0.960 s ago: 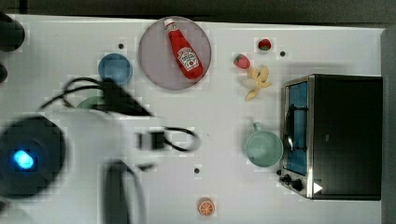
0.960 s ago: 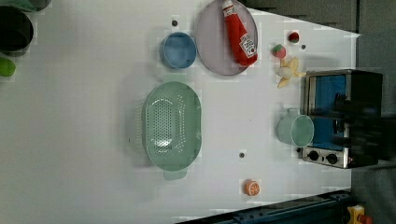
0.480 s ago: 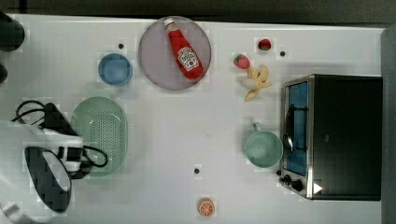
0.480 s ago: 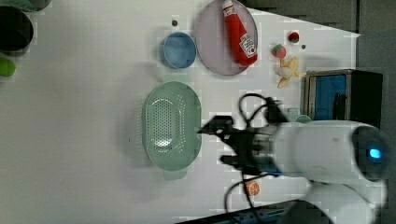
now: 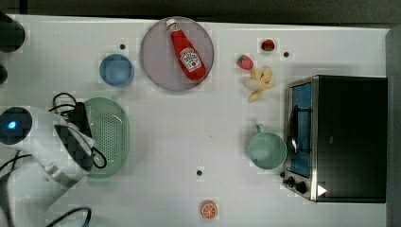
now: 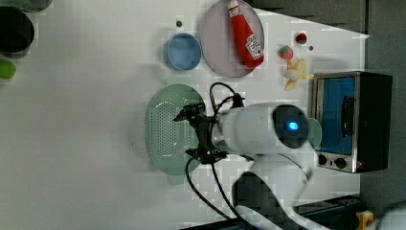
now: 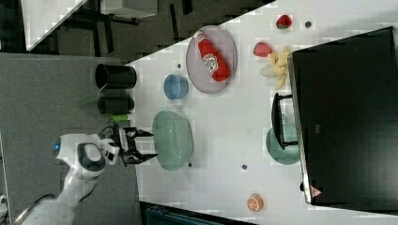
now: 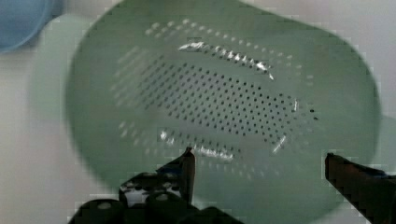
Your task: Drag strainer left to right.
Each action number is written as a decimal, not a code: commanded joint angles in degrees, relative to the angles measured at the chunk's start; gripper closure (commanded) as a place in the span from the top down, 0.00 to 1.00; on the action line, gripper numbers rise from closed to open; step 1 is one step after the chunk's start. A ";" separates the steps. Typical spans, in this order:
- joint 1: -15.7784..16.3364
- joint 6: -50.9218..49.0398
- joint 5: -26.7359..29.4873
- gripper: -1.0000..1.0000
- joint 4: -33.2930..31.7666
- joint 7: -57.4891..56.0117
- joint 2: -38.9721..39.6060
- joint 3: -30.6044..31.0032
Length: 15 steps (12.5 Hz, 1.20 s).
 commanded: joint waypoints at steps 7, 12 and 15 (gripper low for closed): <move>0.03 10.54 -7.21 1.00 -0.50 13.00 9.57 -4.10; 0.15 11.84 -8.29 1.00 -1.89 12.95 9.89 -7.10; -0.20 12.36 -8.30 1.00 -2.64 12.88 9.21 -8.71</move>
